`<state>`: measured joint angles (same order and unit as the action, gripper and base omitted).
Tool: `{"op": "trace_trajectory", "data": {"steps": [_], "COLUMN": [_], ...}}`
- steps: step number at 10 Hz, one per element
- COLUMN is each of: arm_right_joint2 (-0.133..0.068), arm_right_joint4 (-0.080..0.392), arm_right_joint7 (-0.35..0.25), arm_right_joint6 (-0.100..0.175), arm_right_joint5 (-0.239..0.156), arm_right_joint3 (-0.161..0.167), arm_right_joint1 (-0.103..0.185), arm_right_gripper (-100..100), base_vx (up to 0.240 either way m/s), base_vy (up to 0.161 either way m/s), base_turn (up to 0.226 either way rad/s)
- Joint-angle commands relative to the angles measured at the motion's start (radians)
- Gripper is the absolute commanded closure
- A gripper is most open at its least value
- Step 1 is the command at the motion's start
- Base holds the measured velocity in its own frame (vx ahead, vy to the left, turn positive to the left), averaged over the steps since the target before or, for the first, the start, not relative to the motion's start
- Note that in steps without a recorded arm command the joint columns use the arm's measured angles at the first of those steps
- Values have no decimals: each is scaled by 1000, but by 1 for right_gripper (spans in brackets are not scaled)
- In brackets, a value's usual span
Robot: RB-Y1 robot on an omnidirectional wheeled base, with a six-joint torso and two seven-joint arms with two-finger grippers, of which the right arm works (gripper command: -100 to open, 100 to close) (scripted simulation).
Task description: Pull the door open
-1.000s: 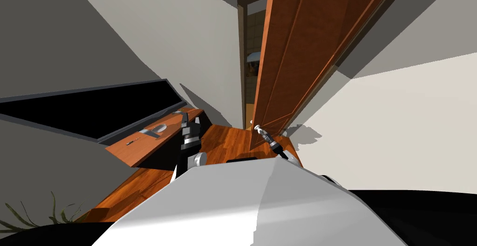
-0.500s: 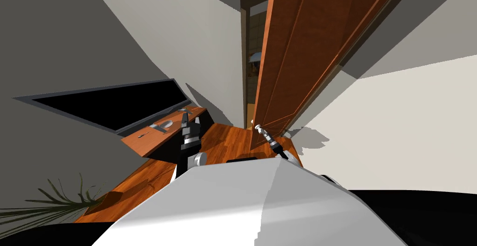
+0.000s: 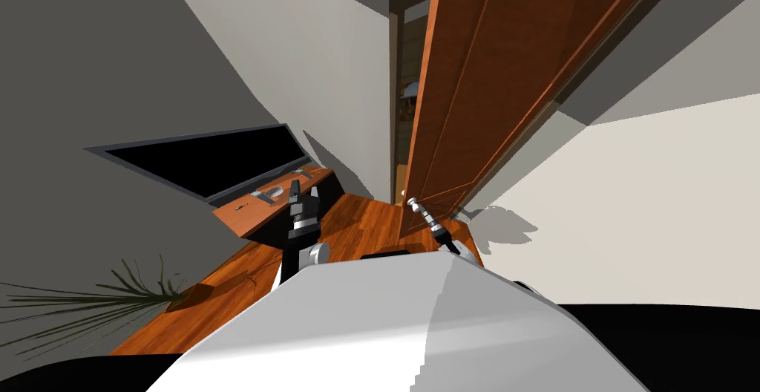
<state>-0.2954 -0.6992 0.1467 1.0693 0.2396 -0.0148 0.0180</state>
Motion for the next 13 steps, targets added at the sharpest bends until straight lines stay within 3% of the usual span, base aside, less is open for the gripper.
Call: {"op": "trace_trajectory", "data": {"steps": [1,2,3,6,7,9,12,13], "arm_right_joint2": [15,14,14,13,13,11,10,9], "arm_right_joint4": [17,12,12,2,2,-8,-13,-18], "arm_right_joint7": [-50,-77,-94,-173,-176,-241,-299,-336], "arm_right_joint6": [12,5,5,-10,-10,-25,-33,-40], "arm_right_joint5": [-30,-61,-61,-123,-123,-187,-219,-251], "arm_right_joint3": [23,32,32,48,48,65,73,82], "arm_right_joint1": [8,6,6,2,2,-3,-5,-7], "arm_right_gripper": [100,100,100,100,100,100,100,100], "base_vx": [-54,-91,-73,-51,-47,-66,-55,-75], "base_vy": [-22,-32,-41,-32,-20,-36,-29,-27], "base_turn": [97,150,66,95,54,133,80,121]}}
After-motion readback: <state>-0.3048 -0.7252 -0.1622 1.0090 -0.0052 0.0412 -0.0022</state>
